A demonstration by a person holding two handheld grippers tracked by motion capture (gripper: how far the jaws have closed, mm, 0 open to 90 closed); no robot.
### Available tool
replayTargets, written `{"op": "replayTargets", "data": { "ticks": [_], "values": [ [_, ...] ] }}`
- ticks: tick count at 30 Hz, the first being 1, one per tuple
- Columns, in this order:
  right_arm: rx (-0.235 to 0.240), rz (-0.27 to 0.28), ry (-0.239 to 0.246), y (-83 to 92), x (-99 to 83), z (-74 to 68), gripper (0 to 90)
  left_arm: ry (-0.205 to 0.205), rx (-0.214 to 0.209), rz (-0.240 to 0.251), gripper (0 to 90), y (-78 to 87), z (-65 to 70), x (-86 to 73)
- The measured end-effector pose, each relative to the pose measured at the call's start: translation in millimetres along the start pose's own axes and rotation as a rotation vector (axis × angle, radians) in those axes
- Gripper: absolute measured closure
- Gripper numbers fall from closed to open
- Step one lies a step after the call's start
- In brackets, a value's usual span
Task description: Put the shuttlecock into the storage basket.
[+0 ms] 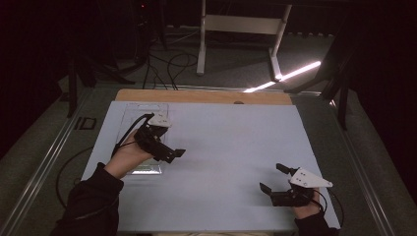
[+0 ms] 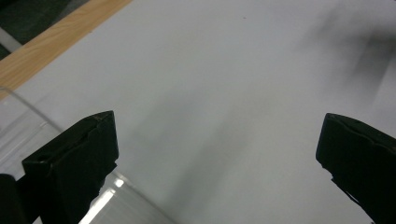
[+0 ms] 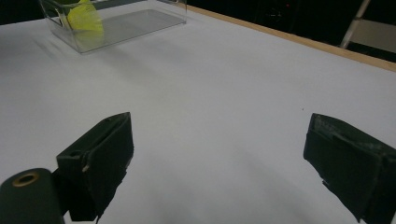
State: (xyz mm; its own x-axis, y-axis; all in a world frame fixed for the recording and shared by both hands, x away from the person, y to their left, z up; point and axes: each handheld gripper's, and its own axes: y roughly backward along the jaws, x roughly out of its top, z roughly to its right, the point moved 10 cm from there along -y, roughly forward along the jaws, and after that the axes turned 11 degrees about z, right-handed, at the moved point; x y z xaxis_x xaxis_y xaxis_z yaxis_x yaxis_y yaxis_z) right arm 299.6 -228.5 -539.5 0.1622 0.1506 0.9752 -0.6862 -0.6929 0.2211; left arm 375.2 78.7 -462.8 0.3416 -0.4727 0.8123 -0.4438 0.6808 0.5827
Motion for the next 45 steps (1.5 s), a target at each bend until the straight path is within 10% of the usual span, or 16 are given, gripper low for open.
{"op": "replayTargets", "data": {
  "ticks": [24,45],
  "values": [
    [0.003,0.001,0.001,0.4,0.3,-0.1,8.5,-0.106,-0.138,0.045,0.0,-44.9,58.2,6.4],
    [0.007,0.002,-0.004,0.7,0.9,-0.7,8.5,-0.097,-0.258,0.005,0.0,-73.3,92.7,-46.8]
  ]
}}
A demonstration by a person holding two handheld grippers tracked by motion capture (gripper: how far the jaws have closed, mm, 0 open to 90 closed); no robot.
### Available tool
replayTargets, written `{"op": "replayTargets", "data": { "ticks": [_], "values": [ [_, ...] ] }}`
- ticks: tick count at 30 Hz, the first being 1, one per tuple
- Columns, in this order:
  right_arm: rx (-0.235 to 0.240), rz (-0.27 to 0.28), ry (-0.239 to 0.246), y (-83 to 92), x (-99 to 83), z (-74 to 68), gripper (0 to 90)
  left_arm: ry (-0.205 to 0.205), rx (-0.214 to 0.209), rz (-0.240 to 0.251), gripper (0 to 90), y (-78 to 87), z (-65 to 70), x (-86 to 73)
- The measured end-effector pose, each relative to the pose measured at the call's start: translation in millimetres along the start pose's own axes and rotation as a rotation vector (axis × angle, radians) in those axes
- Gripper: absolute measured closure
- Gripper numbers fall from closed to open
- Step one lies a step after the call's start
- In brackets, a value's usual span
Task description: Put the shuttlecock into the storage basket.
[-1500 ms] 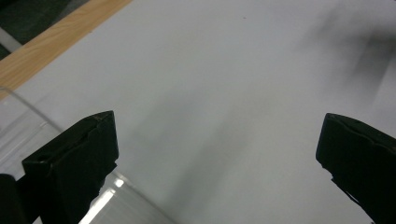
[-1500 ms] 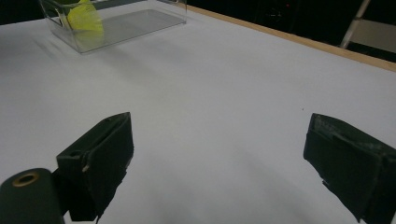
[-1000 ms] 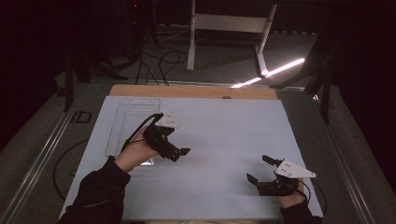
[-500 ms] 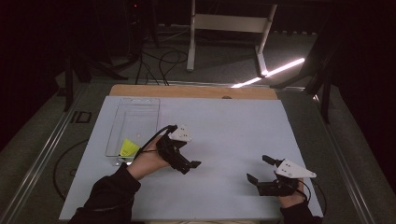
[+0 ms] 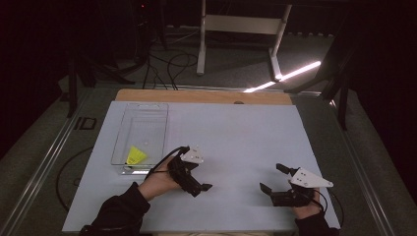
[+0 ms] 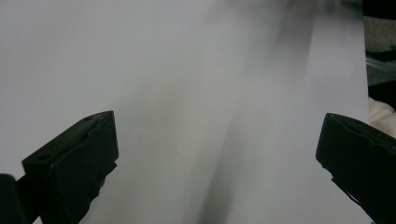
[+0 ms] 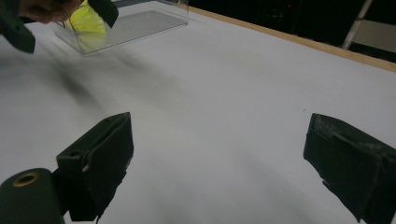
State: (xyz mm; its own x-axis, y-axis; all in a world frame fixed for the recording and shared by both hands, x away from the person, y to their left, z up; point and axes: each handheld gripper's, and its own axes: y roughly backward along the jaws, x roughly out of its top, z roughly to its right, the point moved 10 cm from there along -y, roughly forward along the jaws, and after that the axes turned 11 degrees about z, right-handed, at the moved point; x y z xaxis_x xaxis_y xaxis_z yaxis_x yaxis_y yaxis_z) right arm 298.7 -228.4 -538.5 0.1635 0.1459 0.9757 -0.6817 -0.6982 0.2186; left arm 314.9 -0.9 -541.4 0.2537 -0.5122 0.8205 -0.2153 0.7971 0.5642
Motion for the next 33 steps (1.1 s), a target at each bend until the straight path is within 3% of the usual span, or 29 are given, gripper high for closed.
{"op": "replayTargets", "data": {
  "ticks": [15,24,29,33],
  "values": [
    [0.002,-0.005,0.003,-0.3,-0.5,-0.6,8.5,0.045,-0.051,0.012,0.0,2.1,16.6,-41.3],
    [0.005,-0.008,0.006,-0.8,-1.0,-1.1,8.5,0.048,-0.029,0.012,0.0,13.8,22.1,-60.6],
    [0.007,-0.007,0.007,-0.6,-0.6,-1.7,8.5,0.068,-0.032,0.014,0.0,21.0,24.8,-68.8],
    [0.004,-0.008,0.003,0.1,-0.9,-1.1,8.5,0.106,-0.002,0.046,0.0,32.1,22.2,-78.7]
  ]
}}
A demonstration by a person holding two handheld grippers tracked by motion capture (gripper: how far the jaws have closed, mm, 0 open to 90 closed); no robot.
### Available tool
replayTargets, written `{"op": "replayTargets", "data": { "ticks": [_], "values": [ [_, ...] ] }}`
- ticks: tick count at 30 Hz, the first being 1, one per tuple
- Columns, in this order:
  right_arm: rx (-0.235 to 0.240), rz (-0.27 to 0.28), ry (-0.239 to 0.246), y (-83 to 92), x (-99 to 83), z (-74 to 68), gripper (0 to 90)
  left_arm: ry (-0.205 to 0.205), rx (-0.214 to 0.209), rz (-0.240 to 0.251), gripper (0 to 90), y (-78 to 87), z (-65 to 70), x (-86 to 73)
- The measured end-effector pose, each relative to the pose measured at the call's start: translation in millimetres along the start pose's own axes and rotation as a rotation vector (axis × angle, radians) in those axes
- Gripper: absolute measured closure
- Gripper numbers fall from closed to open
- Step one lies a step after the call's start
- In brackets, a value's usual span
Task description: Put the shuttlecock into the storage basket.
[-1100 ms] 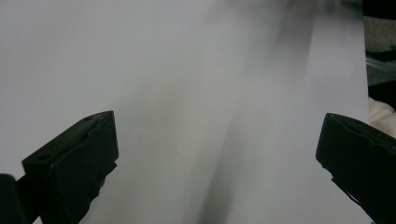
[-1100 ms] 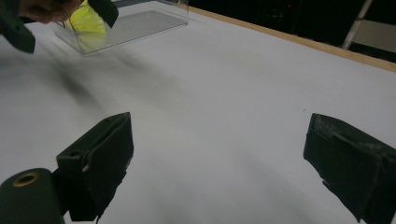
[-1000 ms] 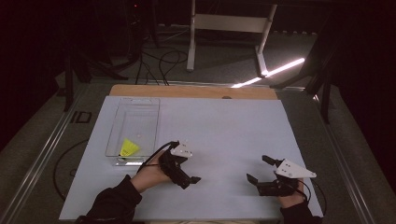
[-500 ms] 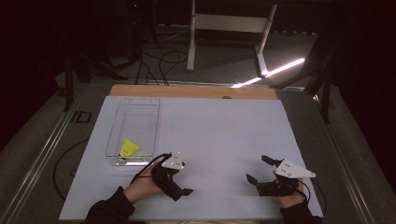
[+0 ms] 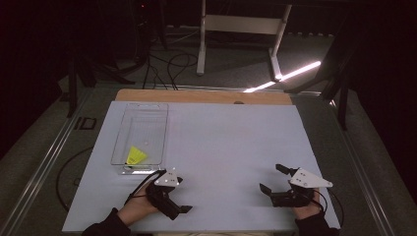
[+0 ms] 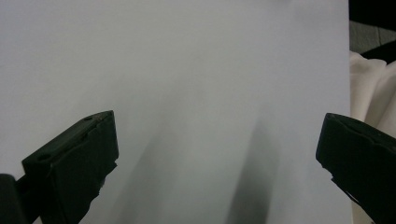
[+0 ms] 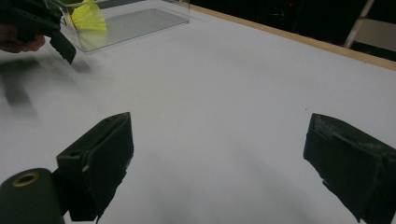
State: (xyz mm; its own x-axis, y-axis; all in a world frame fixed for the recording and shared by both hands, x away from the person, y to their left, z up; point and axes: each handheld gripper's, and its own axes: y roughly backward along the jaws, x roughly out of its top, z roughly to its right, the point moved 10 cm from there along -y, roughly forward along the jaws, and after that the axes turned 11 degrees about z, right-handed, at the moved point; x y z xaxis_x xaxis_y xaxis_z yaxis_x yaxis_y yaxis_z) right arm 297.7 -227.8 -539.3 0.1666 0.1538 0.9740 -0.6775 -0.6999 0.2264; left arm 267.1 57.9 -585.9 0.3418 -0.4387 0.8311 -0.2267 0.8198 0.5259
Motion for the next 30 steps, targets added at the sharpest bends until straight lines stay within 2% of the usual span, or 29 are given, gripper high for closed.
{"op": "replayTargets", "data": {
  "ticks": [4,14,21,26,30],
  "values": [
    [0.003,-0.001,0.001,-0.5,-0.1,-0.8,8.5,0.018,0.027,0.013,0.0,8.0,-4.9,-6.1],
    [0.001,-0.003,0.001,-0.4,-0.3,-0.6,8.5,0.007,0.085,0.037,0.0,26.4,-12.3,-16.8],
    [0.001,-0.002,0.002,-0.5,-0.7,-0.3,8.5,0.034,0.137,0.057,0.0,39.1,-19.4,-22.8],
    [0.002,-0.004,0.001,-0.2,-0.8,-0.8,8.5,0.05,0.15,0.086,0.0,47.2,-22.6,-23.3],
    [0.001,-0.003,0.001,-0.1,-0.8,-0.4,8.5,0.053,0.171,0.089,0.0,50.2,-25.6,-25.3]
  ]
}}
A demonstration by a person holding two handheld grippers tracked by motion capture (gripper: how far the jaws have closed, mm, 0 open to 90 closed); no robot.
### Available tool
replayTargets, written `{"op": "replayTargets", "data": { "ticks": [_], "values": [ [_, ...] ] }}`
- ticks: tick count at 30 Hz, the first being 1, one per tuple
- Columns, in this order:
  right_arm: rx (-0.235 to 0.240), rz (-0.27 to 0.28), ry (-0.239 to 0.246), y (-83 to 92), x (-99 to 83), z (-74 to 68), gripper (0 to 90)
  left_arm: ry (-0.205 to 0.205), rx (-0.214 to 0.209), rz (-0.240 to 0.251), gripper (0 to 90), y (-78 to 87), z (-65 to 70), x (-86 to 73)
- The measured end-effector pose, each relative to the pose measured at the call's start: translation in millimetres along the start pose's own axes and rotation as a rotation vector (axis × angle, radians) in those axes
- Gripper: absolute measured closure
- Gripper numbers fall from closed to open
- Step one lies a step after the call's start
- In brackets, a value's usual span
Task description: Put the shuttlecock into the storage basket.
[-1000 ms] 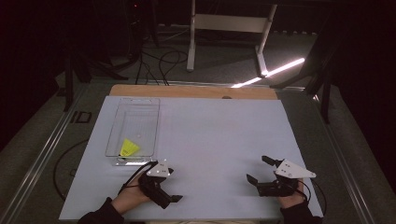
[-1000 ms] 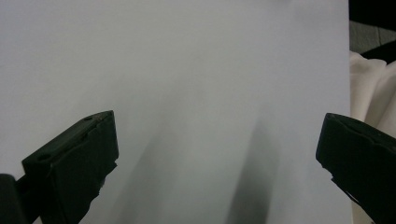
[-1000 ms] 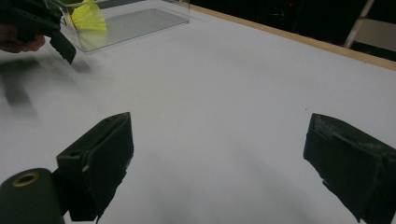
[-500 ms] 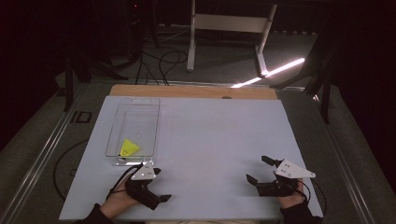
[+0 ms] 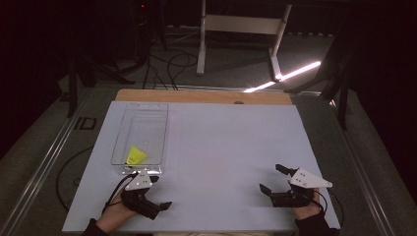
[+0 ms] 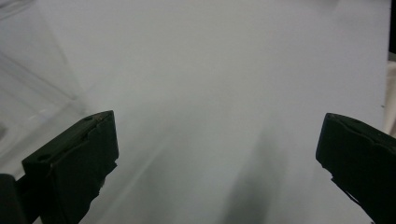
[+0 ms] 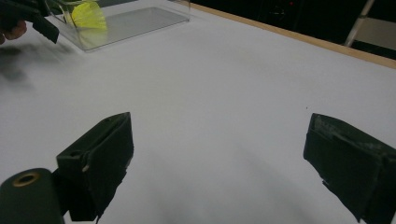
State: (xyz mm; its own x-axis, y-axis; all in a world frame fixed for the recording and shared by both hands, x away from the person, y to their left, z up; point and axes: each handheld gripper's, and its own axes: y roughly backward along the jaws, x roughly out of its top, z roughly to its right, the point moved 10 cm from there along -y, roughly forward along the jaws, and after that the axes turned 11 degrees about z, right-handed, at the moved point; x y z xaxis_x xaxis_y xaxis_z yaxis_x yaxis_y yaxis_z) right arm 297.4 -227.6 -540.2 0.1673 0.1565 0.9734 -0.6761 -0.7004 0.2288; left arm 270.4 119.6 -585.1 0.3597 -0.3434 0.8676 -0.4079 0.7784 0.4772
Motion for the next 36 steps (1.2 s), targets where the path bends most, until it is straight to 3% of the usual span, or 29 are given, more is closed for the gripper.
{"op": "replayTargets", "data": {
  "ticks": [9,14,20,26,36],
  "values": [
    [-0.006,-0.007,0.004,-0.1,-1.5,0.7,8.5,0.02,0.05,0.054,0.0,3.2,-6.9,1.1],
    [-0.004,-0.008,0.004,0.1,-1.9,0.7,8.5,0.02,0.063,0.058,0.0,3.3,-8.5,0.6],
    [0.0,-0.012,0.002,-0.4,-2.4,-0.3,8.5,-0.001,0.134,0.065,0.0,3.0,-15.0,1.3],
    [0.001,-0.012,0.005,-0.4,-2.3,-0.4,8.5,-0.003,0.177,0.09,0.0,5.2,-20.0,4.4],
    [0.006,-0.017,0.004,-1.0,-2.9,-1.0,8.5,-0.017,0.167,0.081,0.0,2.1,-17.9,3.5]
  ]
}}
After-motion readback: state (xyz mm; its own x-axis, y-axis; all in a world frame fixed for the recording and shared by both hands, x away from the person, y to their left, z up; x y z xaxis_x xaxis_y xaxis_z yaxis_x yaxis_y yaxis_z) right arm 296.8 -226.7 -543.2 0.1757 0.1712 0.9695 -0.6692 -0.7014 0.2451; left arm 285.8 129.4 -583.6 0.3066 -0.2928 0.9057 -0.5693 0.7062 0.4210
